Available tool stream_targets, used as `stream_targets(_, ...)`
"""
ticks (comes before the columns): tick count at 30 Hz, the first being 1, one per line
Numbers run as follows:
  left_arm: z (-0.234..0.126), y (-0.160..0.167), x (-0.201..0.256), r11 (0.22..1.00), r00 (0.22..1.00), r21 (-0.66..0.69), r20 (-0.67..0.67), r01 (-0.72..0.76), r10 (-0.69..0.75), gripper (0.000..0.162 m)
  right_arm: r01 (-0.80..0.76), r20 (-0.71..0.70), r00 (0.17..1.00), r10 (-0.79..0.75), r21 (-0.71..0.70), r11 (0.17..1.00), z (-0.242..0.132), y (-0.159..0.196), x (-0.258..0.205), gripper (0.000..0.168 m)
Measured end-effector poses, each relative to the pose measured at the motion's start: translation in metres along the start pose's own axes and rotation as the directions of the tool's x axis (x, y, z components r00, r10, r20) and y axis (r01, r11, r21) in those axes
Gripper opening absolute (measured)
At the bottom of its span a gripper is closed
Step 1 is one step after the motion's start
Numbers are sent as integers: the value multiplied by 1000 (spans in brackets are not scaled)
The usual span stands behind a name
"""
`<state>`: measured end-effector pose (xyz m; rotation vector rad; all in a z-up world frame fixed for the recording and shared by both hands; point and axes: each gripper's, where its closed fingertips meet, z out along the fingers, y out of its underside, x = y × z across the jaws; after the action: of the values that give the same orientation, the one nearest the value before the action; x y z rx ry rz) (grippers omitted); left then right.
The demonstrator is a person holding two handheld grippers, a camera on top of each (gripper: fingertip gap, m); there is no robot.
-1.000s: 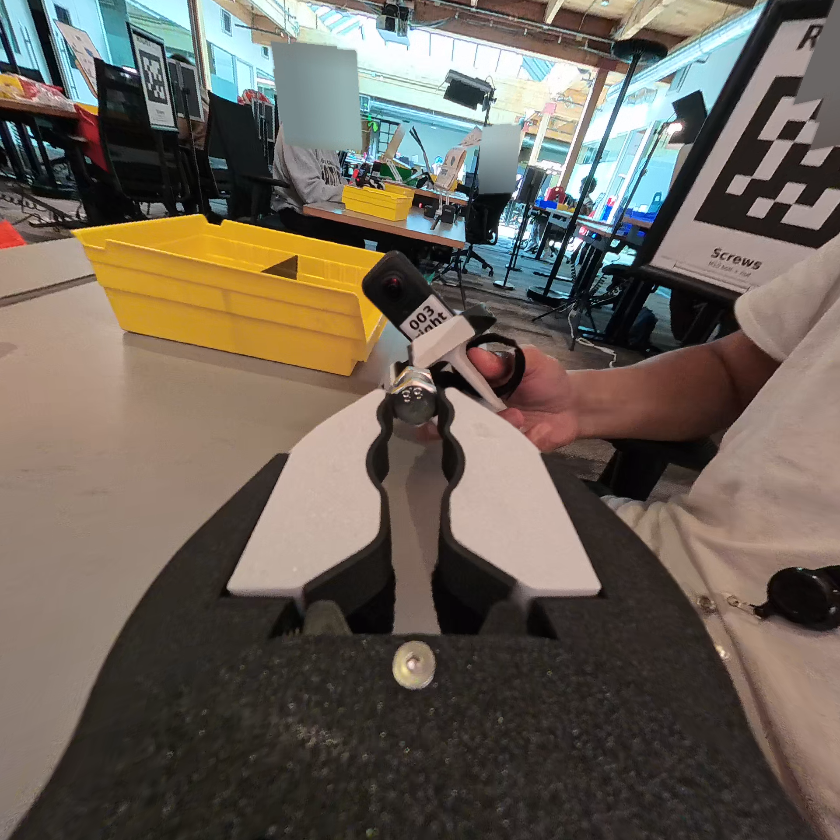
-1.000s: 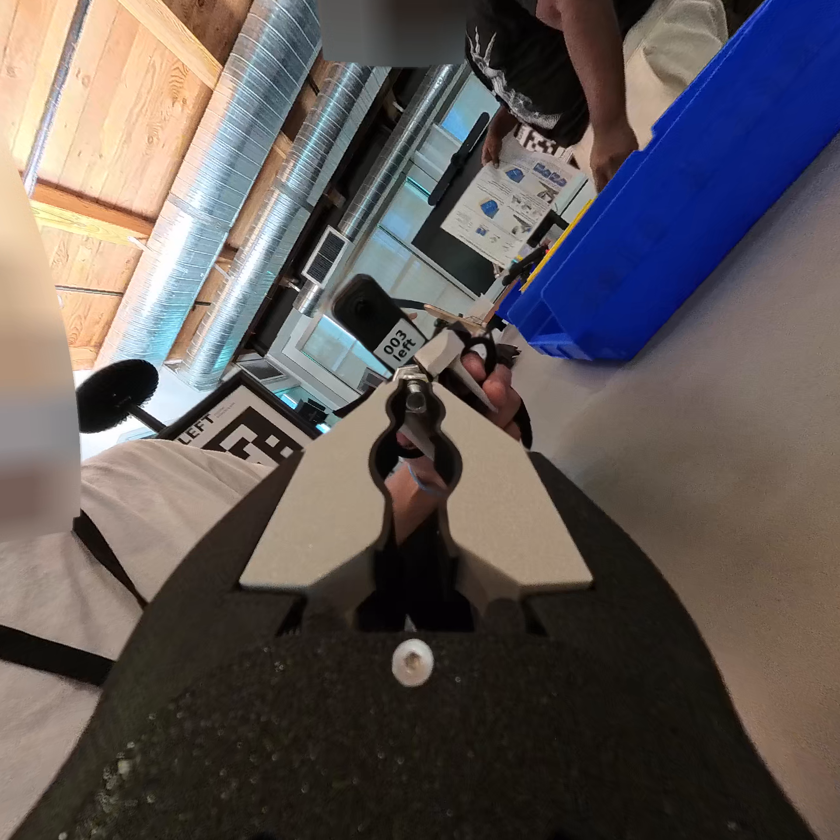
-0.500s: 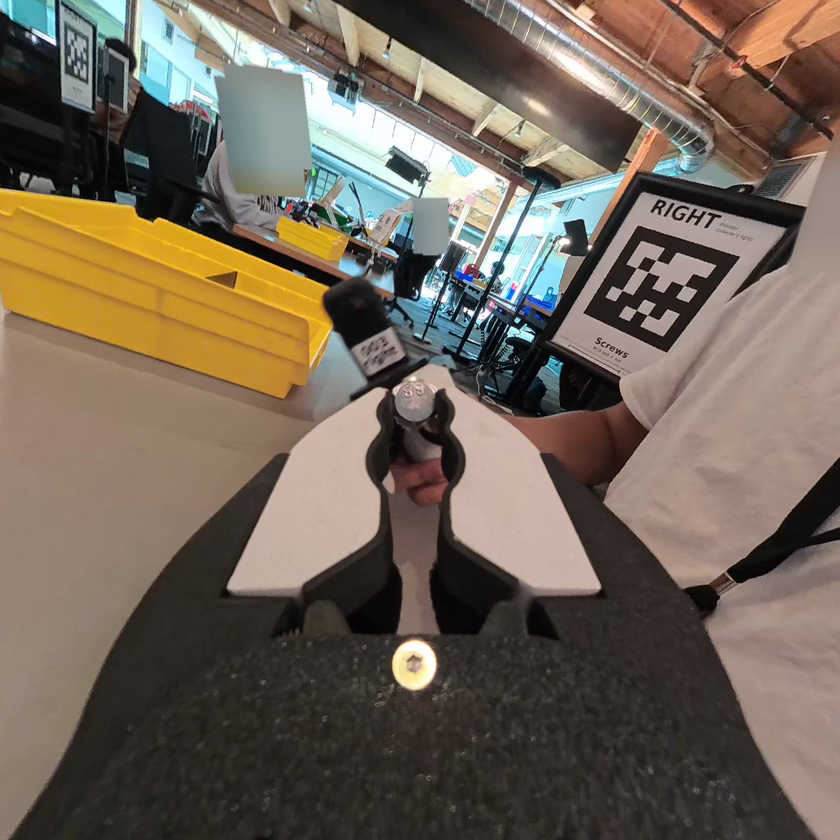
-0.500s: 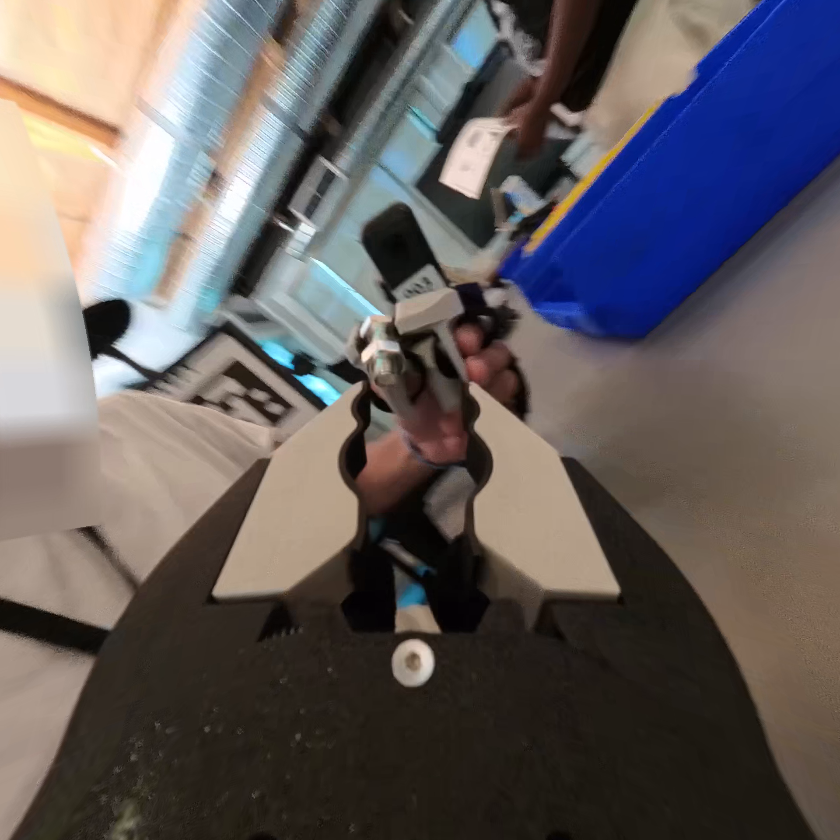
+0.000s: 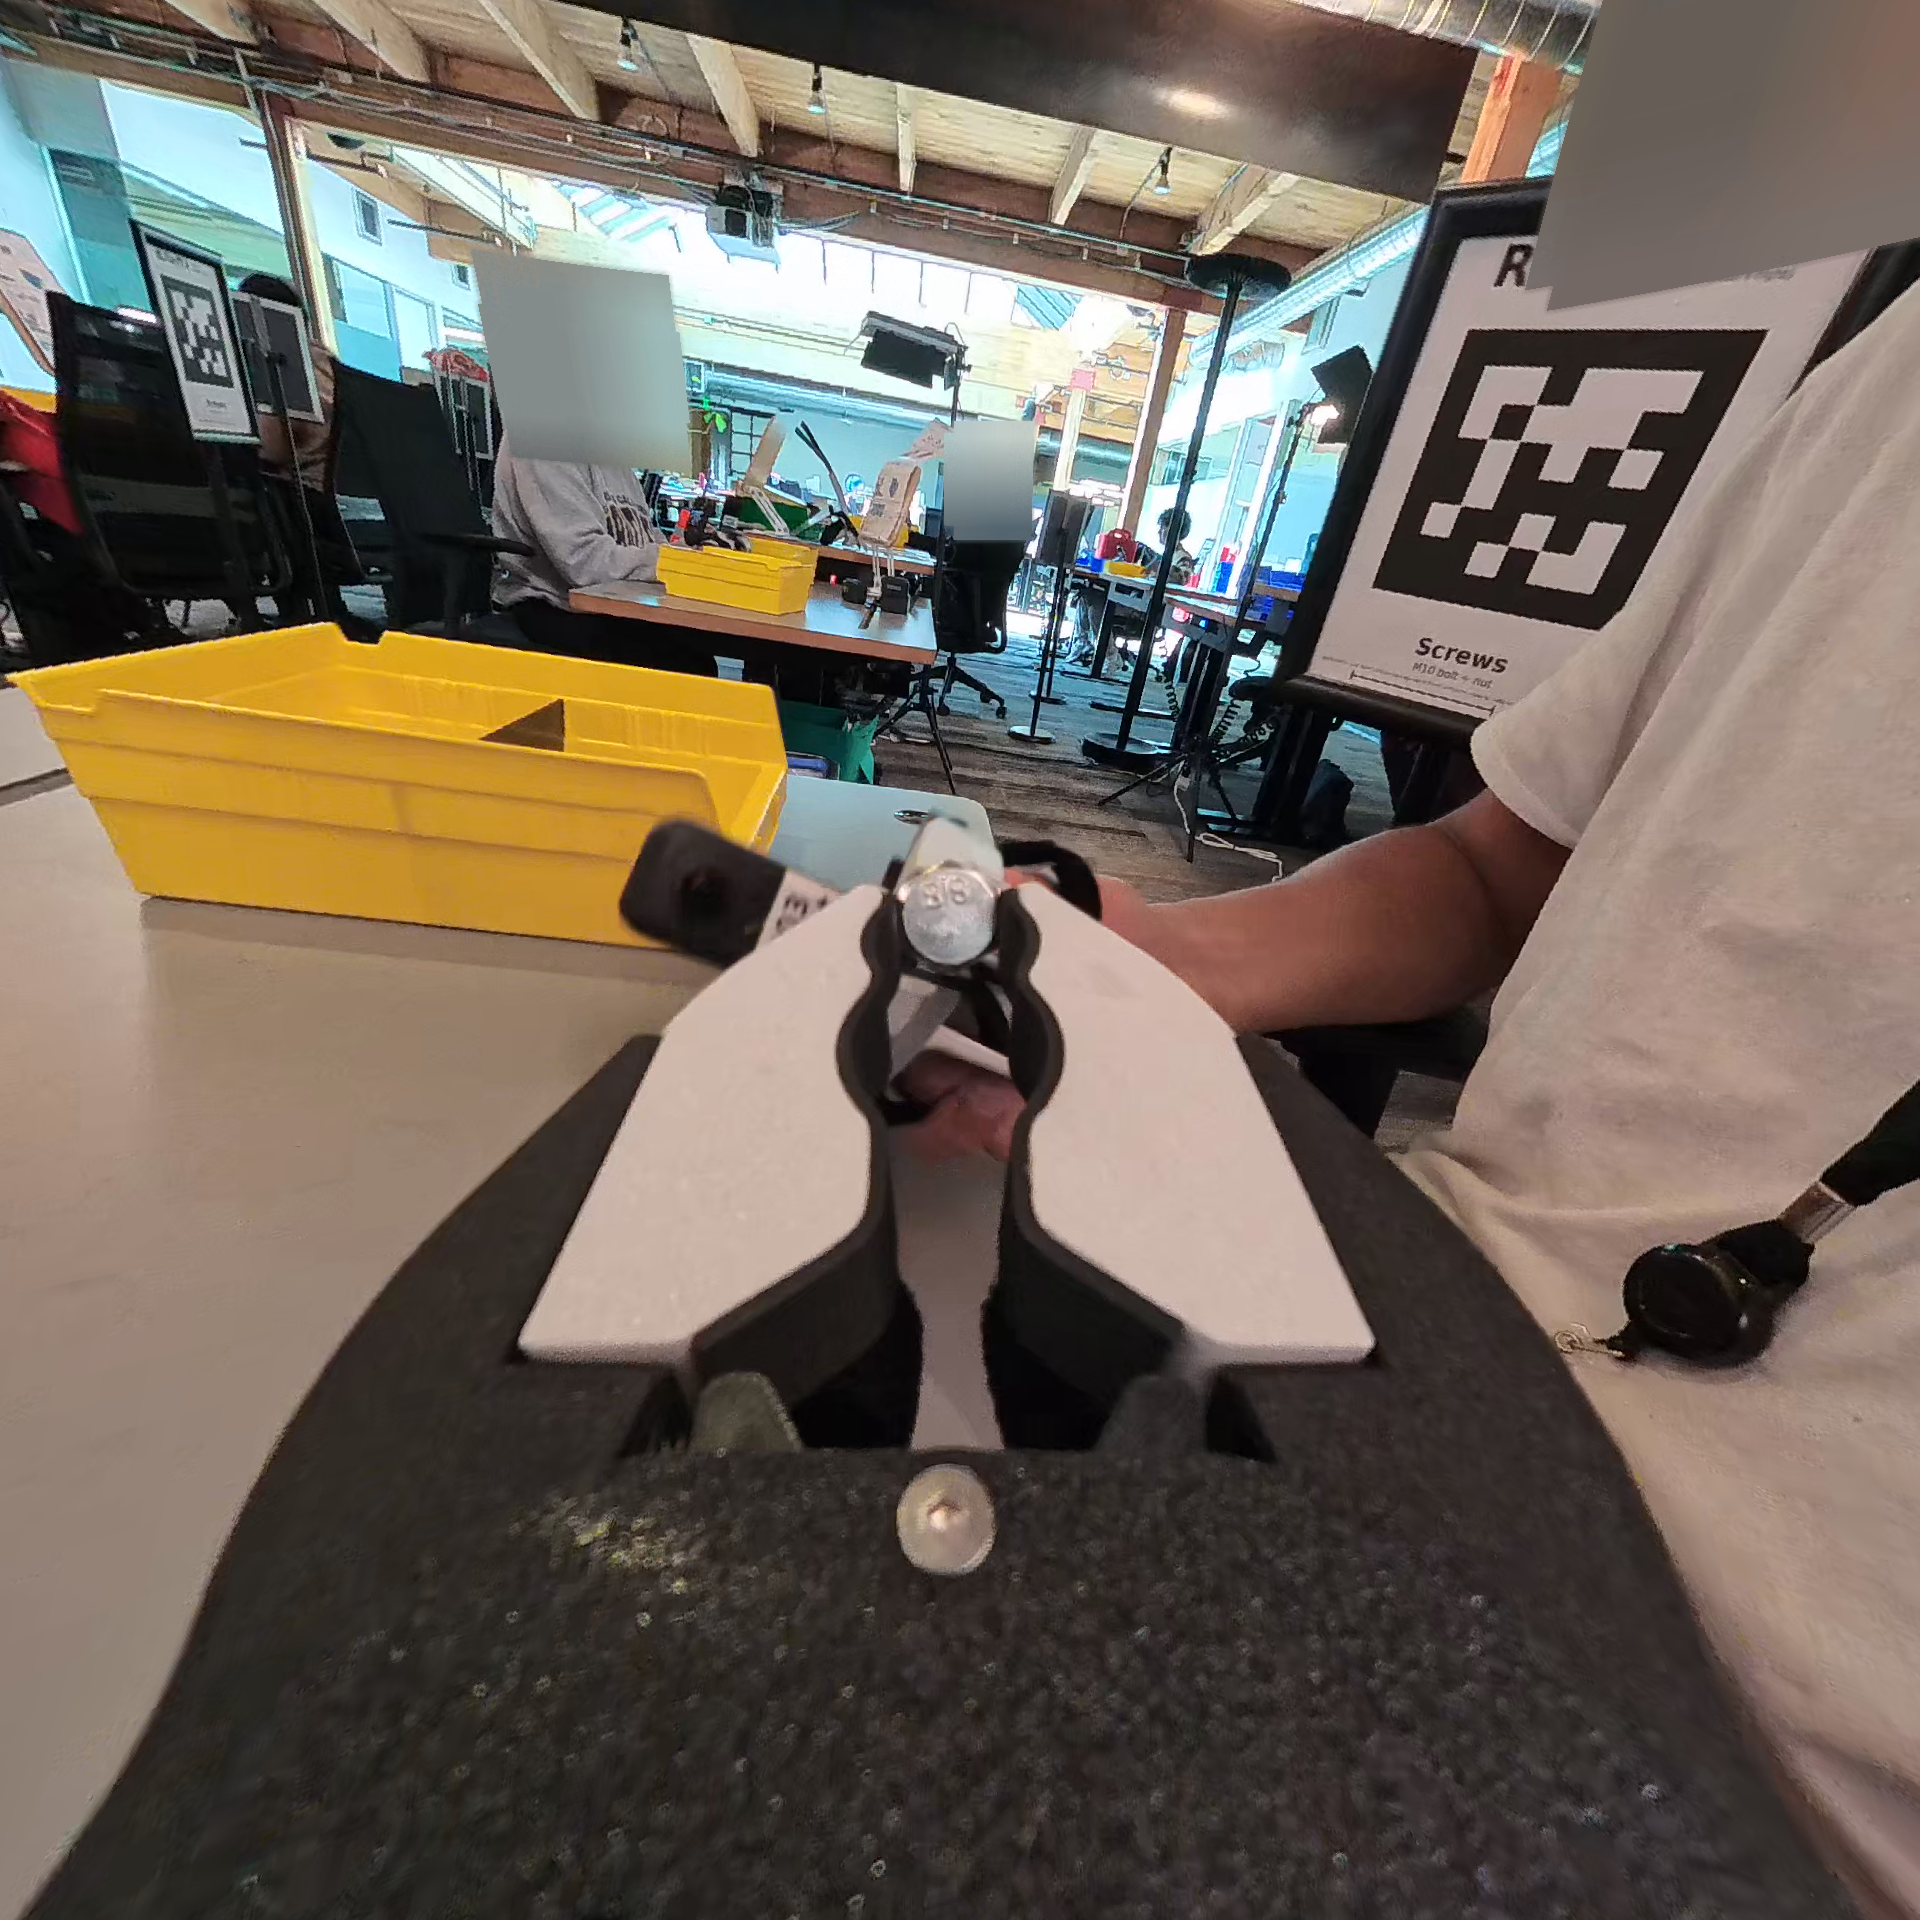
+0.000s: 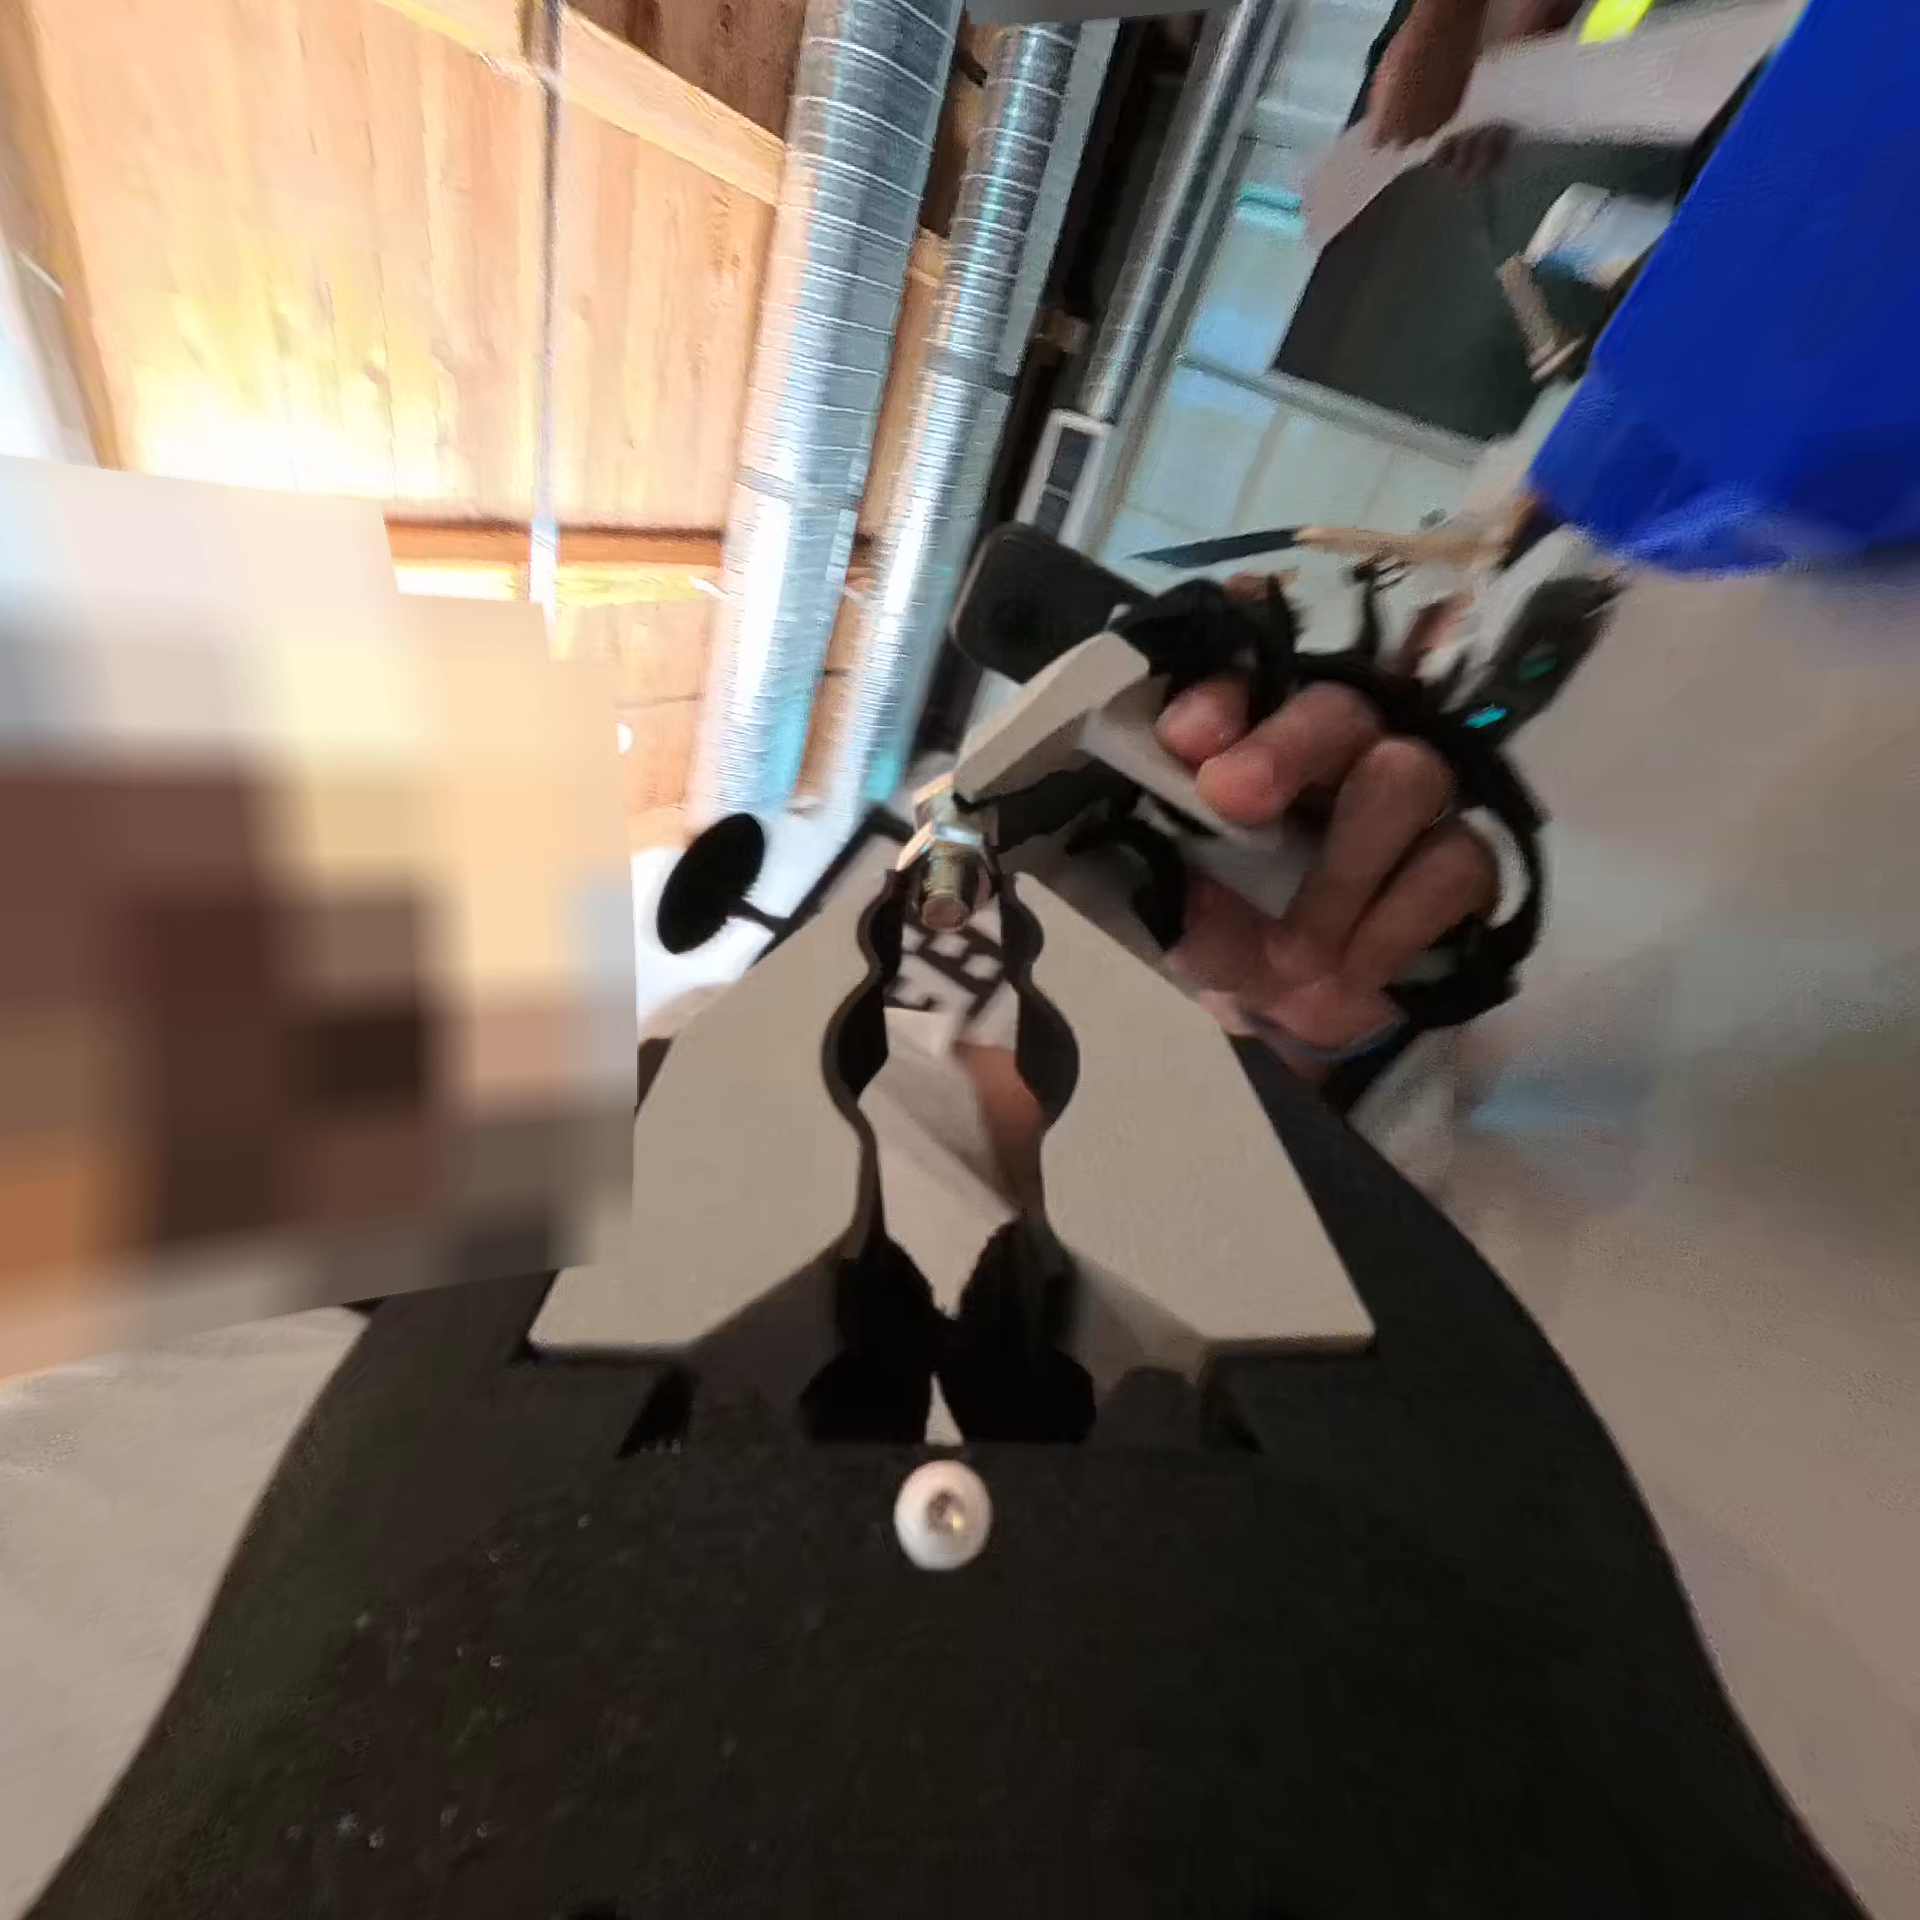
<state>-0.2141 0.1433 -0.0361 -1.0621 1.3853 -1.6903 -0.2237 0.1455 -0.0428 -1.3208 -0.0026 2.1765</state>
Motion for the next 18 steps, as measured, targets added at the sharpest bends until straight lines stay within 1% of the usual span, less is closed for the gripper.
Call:
stream_targets(1,0,0,-1,1000,1000,3,-1,20,-20,18,117,-64,991,-118,-17,993,0,-1,1,17)
stream_targets(2,1,0,-1,998,998,12,-9,55,-55,18,263,-132,954,-268,-54,963,-1,-2,0,17)
stream_targets(3,1,-1,-1,994,994,26,-25,105,-105,18,418,-193,880,-433,-114,901,-1,-2,0,17)
stream_targets(4,2,-3,-2,984,985,44,-45,170,-168,18,557,-249,768,-590,-195,808,-1,-4,0,17)
stream_targets(5,2,-4,-2,968,968,63,-72,244,-240,17,675,-283,614,-737,-295,676,-1,-5,-1,17)
stream_targets(6,3,-6,-2,945,946,82,-102,317,-308,18,763,-283,417,-864,-408,502,-1,-6,-2,17)
stream_targets(7,3,-7,-2,921,922,97,-130,377,-364,17,802,-248,187,-950,-521,294,-2,-8,-3,17)
stream_targets(8,3,-8,-2,899,901,107,-150,424,-407,18,783,-179,-42,-983,-617,79,-2,-9,-4,17)
stream_targets(9,3,-7,-2,882,883,108,-161,459,-440,18,708,-90,-247,-965,-697,-116,-3,-10,-3,17)
stream_targets(10,2,-6,-4,869,870,104,-164,484,-465,18,600,4,-419,-908,-749,-280,-4,-12,-2,18)
stream_targets(11,2,-5,-5,861,862,98,-160,499,-482,18,473,97,-564,-820,-776,-417,-5,-13,-1,18)
stream_targets(12,1,-4,-7,857,857,95,-155,507,-491,18,338,179,-683,-708,-781,-524,-5,-15,0,18)
stream_targets(13,0,-4,-8,854,855,97,-155,511,-495,18,206,251,-782,-571,-760,-616,-4,-16,0,18)
stream_targets(14,-1,-5,-9,853,855,102,-153,513,-496,18,87,303,-853,-424,-719,-689,-2,-17,0,18)
stream_targets(15,-2,-4,-11,855,858,99,-139,509,-495,18,20,325,-882,-340,-697,-717,-2,-18,2,18)
stream_targets(16,-3,-1,-14,861,864,90,-115,500,-490,18,34,315,-878,-362,-712,-701,-4,-20,7,18)
stream_targets(18,-8,-3,-17,874,879,100,-96,475,-466,18,165,251,-821,-513,-755,-634,-8,-18,15,32)
